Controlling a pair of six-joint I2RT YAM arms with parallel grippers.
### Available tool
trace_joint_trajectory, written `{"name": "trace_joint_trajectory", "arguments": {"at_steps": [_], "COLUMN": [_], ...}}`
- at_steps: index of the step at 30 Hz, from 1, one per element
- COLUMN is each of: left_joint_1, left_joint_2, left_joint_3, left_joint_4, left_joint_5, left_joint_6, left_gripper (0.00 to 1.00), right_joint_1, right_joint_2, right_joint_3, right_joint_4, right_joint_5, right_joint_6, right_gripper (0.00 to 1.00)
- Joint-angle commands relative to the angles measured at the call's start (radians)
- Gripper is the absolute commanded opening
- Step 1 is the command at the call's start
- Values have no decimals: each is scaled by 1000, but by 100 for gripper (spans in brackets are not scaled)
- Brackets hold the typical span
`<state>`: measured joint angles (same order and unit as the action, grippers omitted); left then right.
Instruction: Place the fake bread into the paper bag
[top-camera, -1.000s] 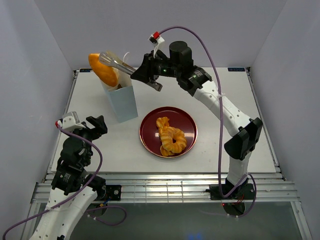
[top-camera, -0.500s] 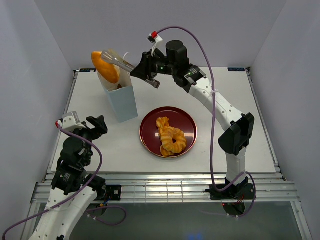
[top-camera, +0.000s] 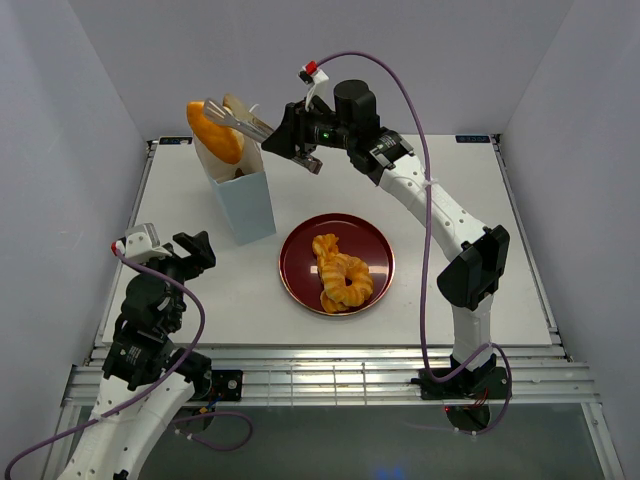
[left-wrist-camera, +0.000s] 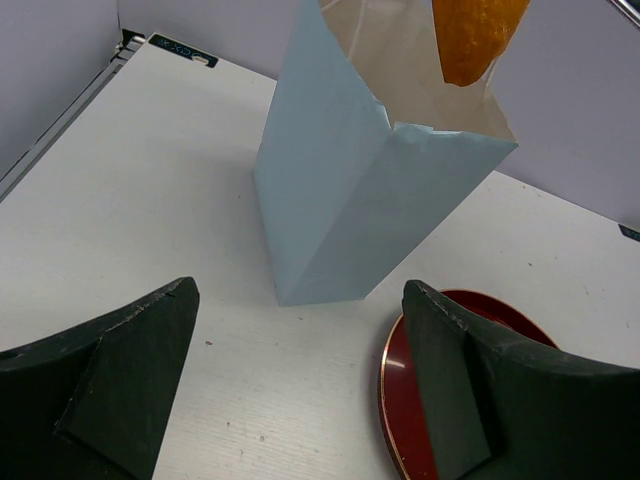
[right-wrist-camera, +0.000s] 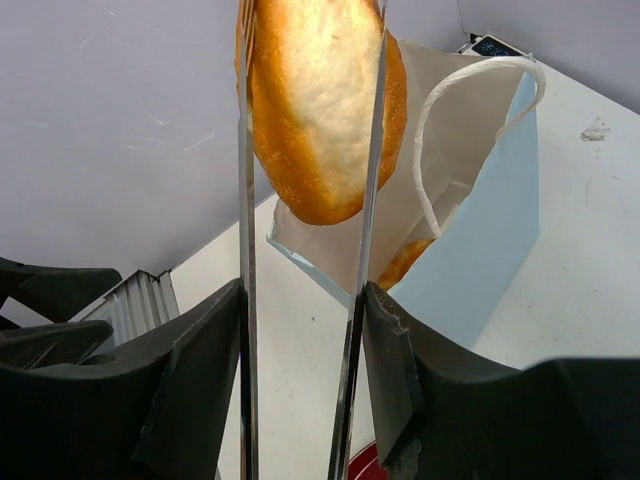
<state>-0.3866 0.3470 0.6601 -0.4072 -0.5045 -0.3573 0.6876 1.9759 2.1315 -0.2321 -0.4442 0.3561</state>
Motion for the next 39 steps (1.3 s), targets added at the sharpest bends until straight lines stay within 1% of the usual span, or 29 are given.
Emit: {"name": "trace_joint_trajectory", "arguments": {"at_steps": [1, 21, 36, 39], "left_joint_1": [-5, -5, -5, -5], "left_joint_2": [1, 3, 7, 9], "left_joint_3": [-13, -11, -11, -13], "left_joint_4": [11, 13, 13, 13], "left_joint_5": [9, 14, 14, 14], "left_joint_6": [0, 1, 0, 1], "left_gripper": [93, 93, 93, 93], "right_joint_1": [-3, -8, -16, -20], "right_joint_2": [-12, -35, -68, -81], "right_joint_3": [16, 21, 22, 25], "right_joint_4": [91, 85, 70, 65], "right_joint_5": [-1, -25, -25, -57], "right_joint_6": [-14, -23, -28, -37], "right_gripper": [56, 64, 65, 65]}}
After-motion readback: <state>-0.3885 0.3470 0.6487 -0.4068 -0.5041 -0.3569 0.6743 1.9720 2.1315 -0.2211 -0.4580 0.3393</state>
